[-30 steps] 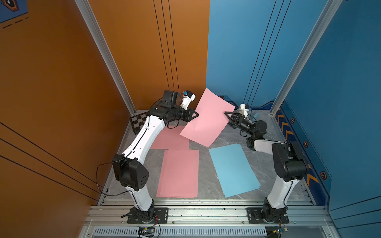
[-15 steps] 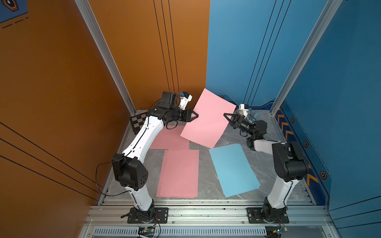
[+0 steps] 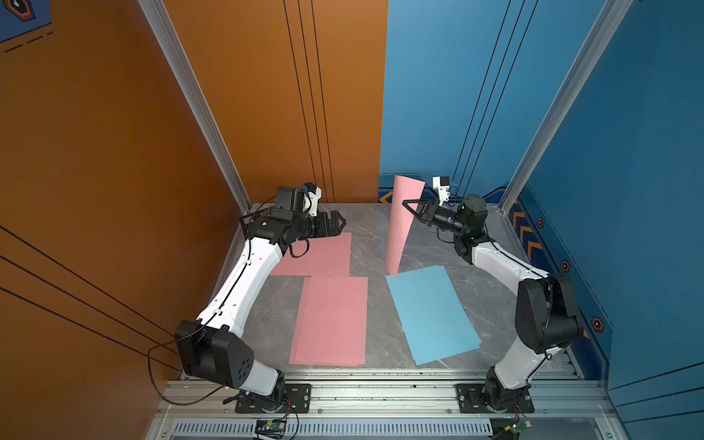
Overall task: Sort the scattered colored papers by color
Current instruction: Pick up the colored paper from the center of the board, then place the colored paper.
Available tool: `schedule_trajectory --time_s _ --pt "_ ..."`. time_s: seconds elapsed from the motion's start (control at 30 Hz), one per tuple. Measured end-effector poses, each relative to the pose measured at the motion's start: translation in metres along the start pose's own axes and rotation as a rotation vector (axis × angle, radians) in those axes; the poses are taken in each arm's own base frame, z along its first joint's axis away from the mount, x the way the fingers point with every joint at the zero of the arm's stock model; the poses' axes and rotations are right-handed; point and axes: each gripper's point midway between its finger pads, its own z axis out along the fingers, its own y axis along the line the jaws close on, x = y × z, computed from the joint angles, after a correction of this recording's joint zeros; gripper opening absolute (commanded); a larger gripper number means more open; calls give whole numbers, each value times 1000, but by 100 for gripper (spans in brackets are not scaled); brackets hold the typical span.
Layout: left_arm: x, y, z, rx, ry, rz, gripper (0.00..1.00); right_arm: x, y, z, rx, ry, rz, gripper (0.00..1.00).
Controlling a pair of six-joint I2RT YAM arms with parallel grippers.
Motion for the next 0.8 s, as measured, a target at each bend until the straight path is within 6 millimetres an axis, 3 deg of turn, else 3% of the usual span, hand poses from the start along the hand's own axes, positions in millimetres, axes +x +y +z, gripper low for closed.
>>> schedule_trajectory --time_s 0.17,0.37,0.6,0.8 --pt "21 28 -17 -115 -26 -50 98 21 8 9 162 89 -106 0" --pt "41 57 -41 -232 -80 -103 98 80 26 16 292 254 -222 0" --pt "46 107 -79 -340 -187 -263 98 164 94 22 251 425 -351 0" --pt "56 130 -82 -353 -184 -370 98 228 151 28 130 526 -400 0"
